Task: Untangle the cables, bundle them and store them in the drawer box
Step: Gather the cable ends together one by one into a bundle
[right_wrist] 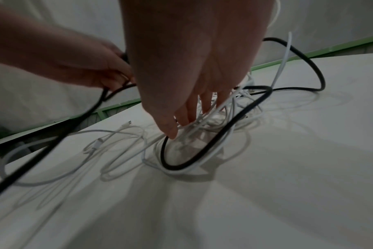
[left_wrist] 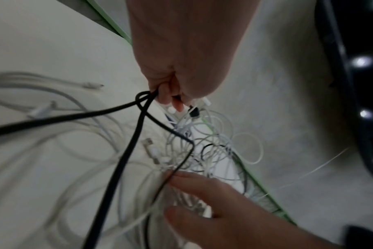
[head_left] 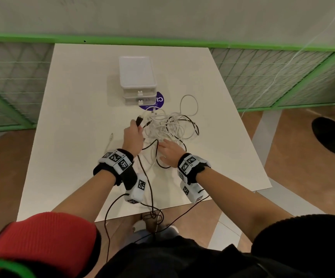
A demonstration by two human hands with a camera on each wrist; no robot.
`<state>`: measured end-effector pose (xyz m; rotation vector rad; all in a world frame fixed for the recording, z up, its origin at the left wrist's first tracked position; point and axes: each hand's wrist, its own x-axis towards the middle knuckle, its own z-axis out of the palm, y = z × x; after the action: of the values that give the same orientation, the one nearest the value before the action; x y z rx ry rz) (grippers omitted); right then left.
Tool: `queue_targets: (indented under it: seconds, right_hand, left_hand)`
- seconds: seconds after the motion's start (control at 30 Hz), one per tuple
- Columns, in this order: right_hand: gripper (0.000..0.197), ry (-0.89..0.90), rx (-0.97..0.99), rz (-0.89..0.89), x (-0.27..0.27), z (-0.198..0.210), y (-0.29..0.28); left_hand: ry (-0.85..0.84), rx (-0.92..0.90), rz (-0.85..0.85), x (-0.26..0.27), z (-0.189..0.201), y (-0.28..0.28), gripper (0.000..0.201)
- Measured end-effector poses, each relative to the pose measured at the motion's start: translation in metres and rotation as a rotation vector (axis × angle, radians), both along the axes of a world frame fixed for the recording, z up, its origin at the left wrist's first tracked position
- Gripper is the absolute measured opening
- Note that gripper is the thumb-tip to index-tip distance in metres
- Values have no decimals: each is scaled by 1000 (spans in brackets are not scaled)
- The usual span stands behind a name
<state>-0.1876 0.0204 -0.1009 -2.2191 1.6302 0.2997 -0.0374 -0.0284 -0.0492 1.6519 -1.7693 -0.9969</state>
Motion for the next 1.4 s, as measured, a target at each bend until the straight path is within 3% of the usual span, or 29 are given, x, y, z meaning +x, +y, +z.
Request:
queue_targets:
  seconds: [0.17, 0.3, 0.4, 0.5, 0.6, 0.73, 0.8, 0.9, 1.0, 1.07, 1.13, 1.27, 1.4]
  right_hand:
    - [59, 72, 94, -87, 0, -6, -12]
    - [42, 7, 68, -168, 6, 7, -12]
    - [25, -233, -266, -360, 18, 39, -10]
    - [26, -623, -583, -517, 31, 77, 2]
    - [26, -760, -770, -583, 35, 98, 15]
    - [42, -912, -812, -757, 8, 118, 23]
    - [41, -992, -800, -691, 2, 127, 25]
    - [30, -1090, -580, -533, 20, 134, 28]
    - [24, -1178, -574, -601, 32, 133, 29]
    - [25, -1203, -593, -653, 31, 132, 32]
    - [31, -1185, -547, -577, 30, 132, 38]
    - [44, -1009, -350, -380, 26, 115, 54]
    - [26, -845, -361, -384, 0, 74, 66]
  left_hand:
    - [-199, 28, -1, 14, 30, -6, 27]
    - [-72, -35, 93, 31, 58, -14, 28]
    - [119, -84, 78, 19, 76, 0, 23]
    - [227, -115, 51, 5, 82, 15, 20]
    - [342, -61, 26, -1, 83, 22, 19]
    - [405, -57, -57, -4, 88, 29, 22]
    - [419, -62, -104, -5, 91, 33, 22]
    - [426, -38, -214, -13, 91, 41, 21]
    - [527, 75, -242, -19, 96, 46, 26]
    - [602, 146, -233, -19, 99, 47, 24]
    - [613, 138, -214, -19, 100, 51, 21]
    - [532, -57, -94, -14, 101, 46, 31]
    - [800, -4, 42, -7, 116, 33, 31]
